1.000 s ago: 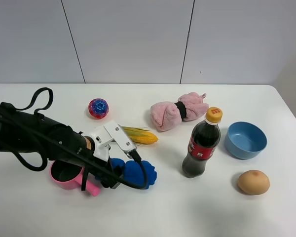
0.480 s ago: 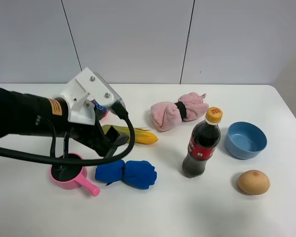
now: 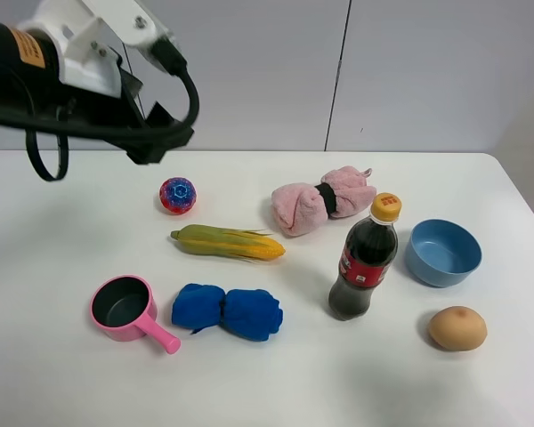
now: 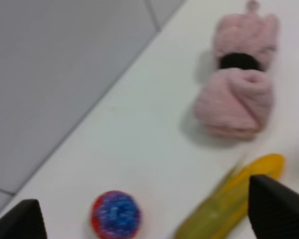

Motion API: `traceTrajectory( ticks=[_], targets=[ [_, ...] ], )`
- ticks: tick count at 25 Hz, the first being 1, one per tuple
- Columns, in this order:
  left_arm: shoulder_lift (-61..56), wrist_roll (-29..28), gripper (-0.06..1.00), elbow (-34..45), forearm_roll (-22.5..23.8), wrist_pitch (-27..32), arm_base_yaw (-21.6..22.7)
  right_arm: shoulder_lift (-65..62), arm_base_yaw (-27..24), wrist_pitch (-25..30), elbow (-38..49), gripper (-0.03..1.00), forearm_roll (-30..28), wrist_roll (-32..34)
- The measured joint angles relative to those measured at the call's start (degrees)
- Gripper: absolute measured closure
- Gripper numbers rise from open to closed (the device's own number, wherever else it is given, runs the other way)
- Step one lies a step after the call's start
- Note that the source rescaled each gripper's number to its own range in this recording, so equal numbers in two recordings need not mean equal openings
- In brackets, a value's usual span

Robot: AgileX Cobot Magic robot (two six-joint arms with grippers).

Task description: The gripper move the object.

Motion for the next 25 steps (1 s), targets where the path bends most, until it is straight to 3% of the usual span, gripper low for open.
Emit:
traceTrajectory(
  ticks=[10,14,17,20,25],
  targets=[
    [-8.30,0.04,0.18,-2.72,0.38,3.60,19.56,0.00,0.00,0.00,0.00,-0.03,0.00,0.00],
    [-12.72,0.04,0.18,-2.72,0.17,8.25,28.76,0.00,0.00,0.00,0.00,-0.03,0.00,0.00],
    [-16.56,0.04,0.18,-2.72,-2.51,12.67,35.52,0.00,0.00,0.00,0.00,-0.03,0.00,0.00],
    [-21.00,0.04,0.18,-2.72,-7.67,16.02,39.52,0.00,0.00,0.00,0.00,-0.03,0.00,0.00],
    [-29.08,0.04,0.19,-2.72,-12.62,22.49,40.69,0.00,0.00,0.00,0.00,-0.03,0.00,0.00]
  ],
)
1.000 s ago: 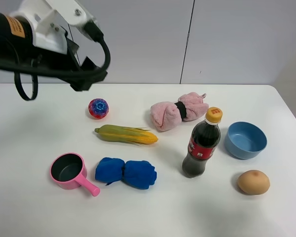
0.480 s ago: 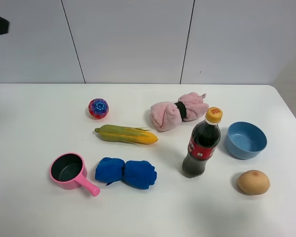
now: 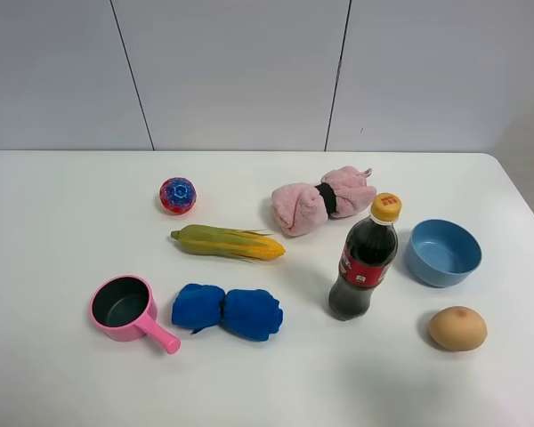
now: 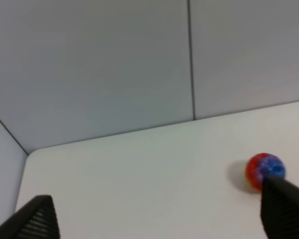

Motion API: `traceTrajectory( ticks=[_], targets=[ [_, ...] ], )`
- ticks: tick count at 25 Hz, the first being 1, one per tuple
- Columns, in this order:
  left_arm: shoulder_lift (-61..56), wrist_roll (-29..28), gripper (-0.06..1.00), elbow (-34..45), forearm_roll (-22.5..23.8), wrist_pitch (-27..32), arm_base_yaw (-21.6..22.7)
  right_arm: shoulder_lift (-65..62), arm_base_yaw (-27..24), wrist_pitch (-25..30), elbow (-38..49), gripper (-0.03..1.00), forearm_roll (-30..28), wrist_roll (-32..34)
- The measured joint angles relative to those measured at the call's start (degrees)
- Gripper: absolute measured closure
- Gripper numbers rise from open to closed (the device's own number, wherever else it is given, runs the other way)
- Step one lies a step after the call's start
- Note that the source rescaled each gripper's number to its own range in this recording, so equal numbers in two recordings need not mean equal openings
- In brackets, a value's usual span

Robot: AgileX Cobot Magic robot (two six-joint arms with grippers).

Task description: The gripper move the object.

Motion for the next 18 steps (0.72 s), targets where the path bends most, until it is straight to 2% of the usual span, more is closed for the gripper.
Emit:
traceTrajectory(
  ticks=[6,9,13,18],
  targets=[
    [-9.82,0.00,0.19,-0.04,-0.90,8.80,0.00,0.00,0.00,0.00,0.00,-0.03,0.00,0.00],
    [-13.87,0.00,0.19,-0.04,0.16,11.43,0.00,0.00,0.00,0.00,0.00,-0.03,0.00,0.00],
    [-17.87,0.00,0.19,1.51,2.49,11.84,-2.94,0.00,0.00,0.00,0.00,-0.03,0.00,0.00],
    [-23.96,-0.07,0.20,9.64,2.90,9.65,-8.47,0.00,0.00,0.00,0.00,-0.03,0.00,0.00]
  ],
)
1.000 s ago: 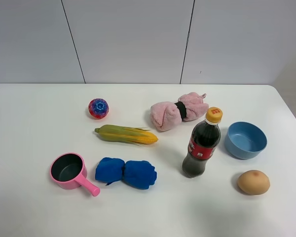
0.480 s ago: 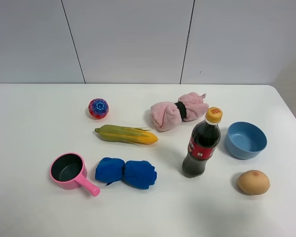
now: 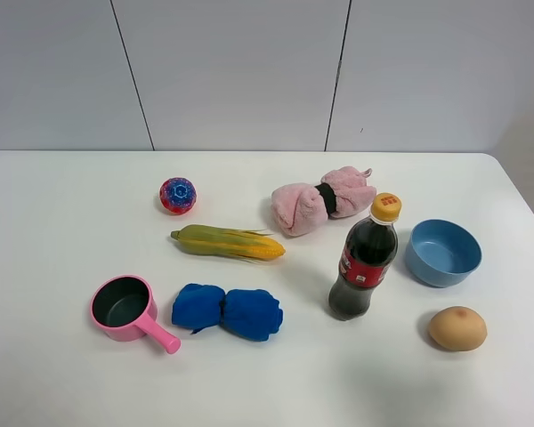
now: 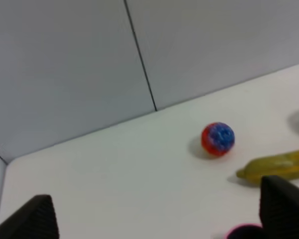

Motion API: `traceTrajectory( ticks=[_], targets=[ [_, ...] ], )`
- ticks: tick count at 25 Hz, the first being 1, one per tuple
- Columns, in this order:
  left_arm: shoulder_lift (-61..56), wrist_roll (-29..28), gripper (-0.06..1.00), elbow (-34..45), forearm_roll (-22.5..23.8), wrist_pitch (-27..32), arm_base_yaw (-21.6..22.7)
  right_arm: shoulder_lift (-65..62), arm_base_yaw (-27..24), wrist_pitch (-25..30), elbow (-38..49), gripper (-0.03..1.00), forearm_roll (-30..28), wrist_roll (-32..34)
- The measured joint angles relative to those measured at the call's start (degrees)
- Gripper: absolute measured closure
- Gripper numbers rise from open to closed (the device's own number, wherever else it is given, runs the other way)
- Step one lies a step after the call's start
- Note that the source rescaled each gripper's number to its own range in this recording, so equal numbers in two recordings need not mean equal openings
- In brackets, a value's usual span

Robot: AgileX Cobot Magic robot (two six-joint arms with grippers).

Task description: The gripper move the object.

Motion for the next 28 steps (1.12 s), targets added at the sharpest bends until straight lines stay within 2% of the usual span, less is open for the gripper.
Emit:
traceTrajectory(
  ticks=[6,9,13,17,23,28],
  targets=[
    [-10.31,-2.73,0.28,11.02,0.06,-6.01,-0.24,0.00,0.00,0.00,0.00,-0.03,0.00,0.00],
    [-15.01,-2.91,0.29,15.21,0.06,-6.44,-0.24,0.00,0.00,0.00,0.00,-0.03,0.00,0.00],
    [-19.66,-3.45,0.29,17.43,0.06,-4.08,-0.24,0.00,0.00,0.00,0.00,-0.03,0.00,0.00],
    [-21.09,-6.48,0.29,17.71,0.06,0.24,-0.24,0.00,0.00,0.00,0.00,-0.03,0.00,0.00],
    [-21.09,-13.47,0.19,17.71,1.22,4.89,-0.24,0.00,0.00,0.00,0.00,-0.03,0.00,0.00],
    [-21.09,-21.48,0.09,17.71,9.00,5.61,-0.24,0.00,0.00,0.00,0.00,-0.03,0.00,0.00]
  ],
)
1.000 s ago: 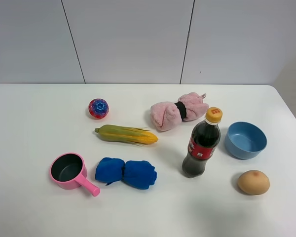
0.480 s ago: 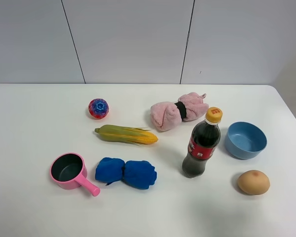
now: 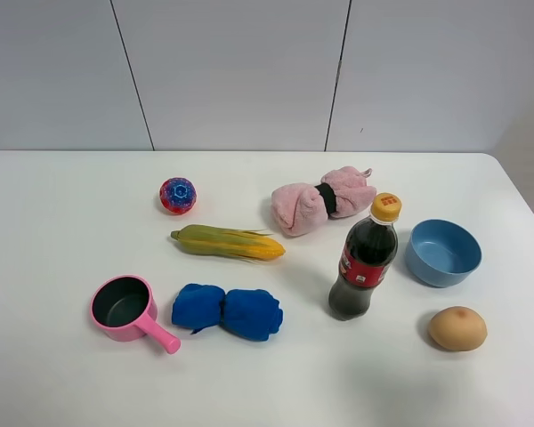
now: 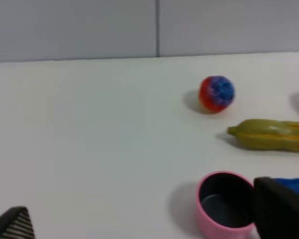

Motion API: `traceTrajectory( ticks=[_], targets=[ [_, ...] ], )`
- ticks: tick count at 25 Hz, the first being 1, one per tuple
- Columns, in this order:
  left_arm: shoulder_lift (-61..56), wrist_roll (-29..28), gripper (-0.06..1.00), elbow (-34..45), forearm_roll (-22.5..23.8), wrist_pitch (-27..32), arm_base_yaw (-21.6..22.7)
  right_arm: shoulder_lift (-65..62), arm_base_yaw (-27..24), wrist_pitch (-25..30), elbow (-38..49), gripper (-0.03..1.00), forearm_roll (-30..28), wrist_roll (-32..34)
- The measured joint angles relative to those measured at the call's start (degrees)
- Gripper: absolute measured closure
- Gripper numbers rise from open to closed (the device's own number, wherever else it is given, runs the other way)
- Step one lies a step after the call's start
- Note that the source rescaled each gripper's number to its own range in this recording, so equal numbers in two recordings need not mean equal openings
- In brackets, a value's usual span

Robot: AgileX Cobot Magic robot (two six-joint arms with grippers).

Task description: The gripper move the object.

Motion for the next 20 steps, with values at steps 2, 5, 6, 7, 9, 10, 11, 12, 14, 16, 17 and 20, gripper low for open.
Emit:
traceTrajectory(
  ticks=[2,5,6,7,9,10,11,12,14,16,17,20],
  targets=[
    [0.00,-2.67,0.07,0.31,1.79,0.00,0.00,0.00,0.00,0.00,0.00,-0.03,0.00,0.00],
    [-0.06,-3.75,0.06,2.48,1.89,0.00,0.00,0.00,0.00,0.00,0.00,-0.03,0.00,0.00],
    [-0.06,-3.68,0.06,3.54,1.67,0.00,0.00,0.00,0.00,0.00,0.00,-0.03,0.00,0.00],
    [-0.06,-3.15,0.06,4.69,1.43,-0.05,0.00,0.00,0.00,0.00,0.00,-0.03,0.00,0.00],
    [-0.06,-1.47,0.06,6.35,0.81,-0.61,0.00,0.00,0.00,0.00,0.00,-0.03,0.00,0.00],
    [-0.06,-0.32,0.06,6.78,0.56,-1.51,0.00,0.00,0.00,0.00,0.00,-0.03,0.00,0.00],
    [-0.06,0.62,0.06,6.85,0.00,-2.26,0.00,0.00,0.00,0.00,0.00,-0.03,0.00,0.00],
    [-0.06,1.36,0.06,6.85,0.00,-2.94,0.00,0.00,0.00,0.00,0.00,-0.03,0.00,0.00],
    [-0.06,2.17,0.06,6.85,-0.73,-2.72,0.00,0.00,0.00,0.00,0.00,-0.03,0.00,0.00],
    [-0.06,3.15,0.06,6.85,-1.01,-2.35,0.00,0.00,0.00,0.00,0.00,-0.03,0.00,0.00],
    [-0.06,3.34,0.06,6.85,-1.06,-2.35,0.00,0.00,0.00,0.00,0.00,-0.03,0.00,0.00],
    [-0.06,3.59,0.06,7.65,-1.06,-2.70,0.00,0.00,0.00,0.00,0.00,-0.03,0.00,0.00]
  ],
)
